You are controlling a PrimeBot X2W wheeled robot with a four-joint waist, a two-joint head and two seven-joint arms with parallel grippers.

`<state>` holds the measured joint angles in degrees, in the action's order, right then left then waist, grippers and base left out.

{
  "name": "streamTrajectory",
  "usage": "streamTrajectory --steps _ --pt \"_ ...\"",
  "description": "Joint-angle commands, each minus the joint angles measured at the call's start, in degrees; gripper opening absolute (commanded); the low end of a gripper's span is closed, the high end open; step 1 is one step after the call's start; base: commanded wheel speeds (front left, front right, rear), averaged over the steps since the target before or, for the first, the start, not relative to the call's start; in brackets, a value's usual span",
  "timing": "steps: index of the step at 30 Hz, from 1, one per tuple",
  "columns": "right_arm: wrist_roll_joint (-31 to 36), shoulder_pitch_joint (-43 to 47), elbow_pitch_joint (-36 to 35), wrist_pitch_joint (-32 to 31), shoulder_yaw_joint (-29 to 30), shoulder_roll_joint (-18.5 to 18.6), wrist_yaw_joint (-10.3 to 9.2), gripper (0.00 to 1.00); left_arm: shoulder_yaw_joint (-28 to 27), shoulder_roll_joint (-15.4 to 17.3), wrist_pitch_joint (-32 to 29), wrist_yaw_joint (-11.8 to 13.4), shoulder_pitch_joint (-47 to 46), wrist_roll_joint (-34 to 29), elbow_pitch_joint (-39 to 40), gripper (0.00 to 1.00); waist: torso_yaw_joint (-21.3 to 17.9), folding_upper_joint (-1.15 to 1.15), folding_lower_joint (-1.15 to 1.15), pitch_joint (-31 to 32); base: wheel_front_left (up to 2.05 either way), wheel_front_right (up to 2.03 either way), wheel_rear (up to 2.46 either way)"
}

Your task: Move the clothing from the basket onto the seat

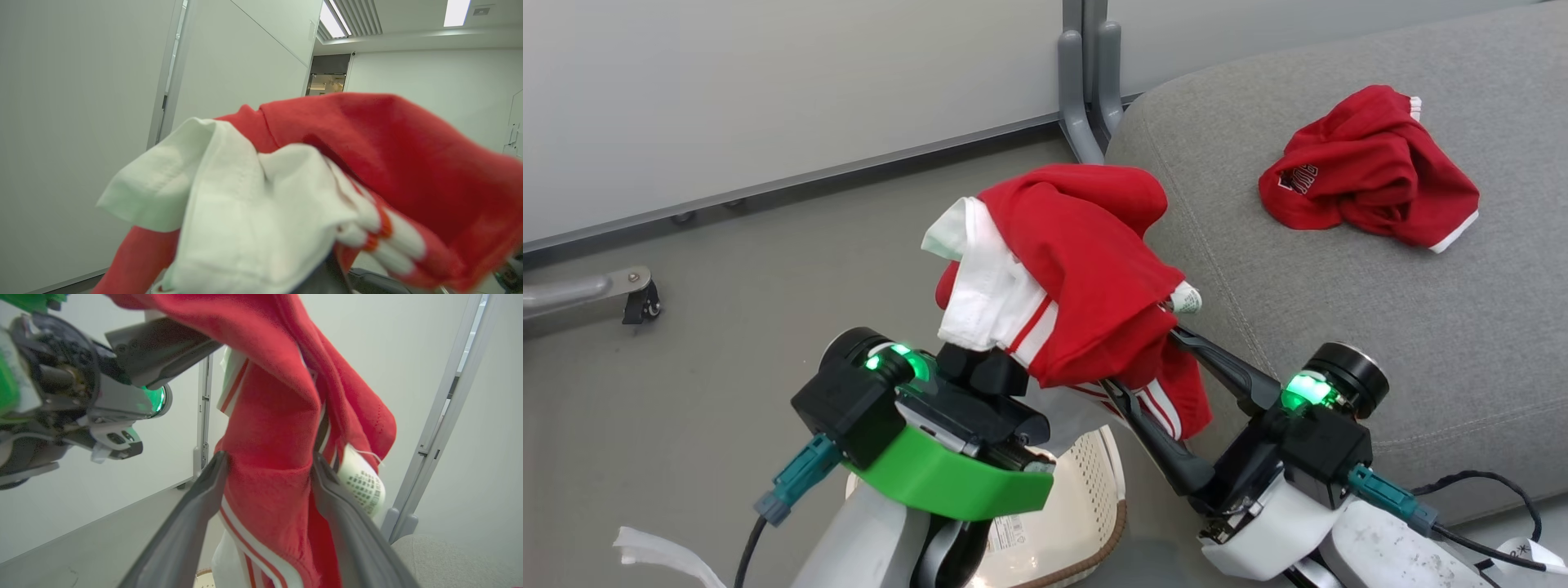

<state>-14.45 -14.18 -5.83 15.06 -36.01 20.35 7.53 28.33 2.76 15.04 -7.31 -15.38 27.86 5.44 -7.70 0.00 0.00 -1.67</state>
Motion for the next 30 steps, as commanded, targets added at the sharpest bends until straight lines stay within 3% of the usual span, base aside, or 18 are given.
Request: streamTrajectory --steps 1,21,22,23,24,30 --pt "0.3 -1.0 0.8 0.2 -0.2 0.2 -0.08 1.00 0.5 0.2 0.2 -0.3 -1.1 0.2 0.1 0.00 0.5 0.00 0.00 0.0 0.00 0.00 0.00" --pt "2.1 -5.3 8.3 0.2 -3.5 -2.6 -0.08 1.00 7.4 0.2 0.2 -0.3 -1.5 0.4 -1.3 0.00 2.3 0.00 0.00 0.5 0.00 0.00 0.00" --pt "1.6 -5.1 8.6 0.2 -3.2 -3.0 -0.08 0.78 7.5 0.2 0.2 -0.3 -1.5 0.4 -1.3 0.00 2.4 0.00 0.00 0.6 0.00 0.00 0.00" --pt "1.6 -5.0 8.6 0.2 -2.9 -3.2 -0.08 0.14 7.5 0.2 0.2 -0.3 -1.5 0.4 -1.4 0.00 2.4 0.00 0.00 0.6 0.00 0.00 0.00" --pt "1.6 -5.0 8.6 0.2 -2.6 -3.3 -0.08 0.00 7.6 0.2 0.2 -0.3 -1.5 0.4 -1.5 0.00 2.4 0.00 0.00 0.6 0.00 0.00 0.00" --pt "1.6 -4.4 8.6 0.2 -2.0 -3.6 -0.08 0.00 7.0 0.2 0.2 -0.3 -1.2 0.1 -2.0 0.00 2.4 0.00 0.00 0.6 0.00 0.00 0.00"
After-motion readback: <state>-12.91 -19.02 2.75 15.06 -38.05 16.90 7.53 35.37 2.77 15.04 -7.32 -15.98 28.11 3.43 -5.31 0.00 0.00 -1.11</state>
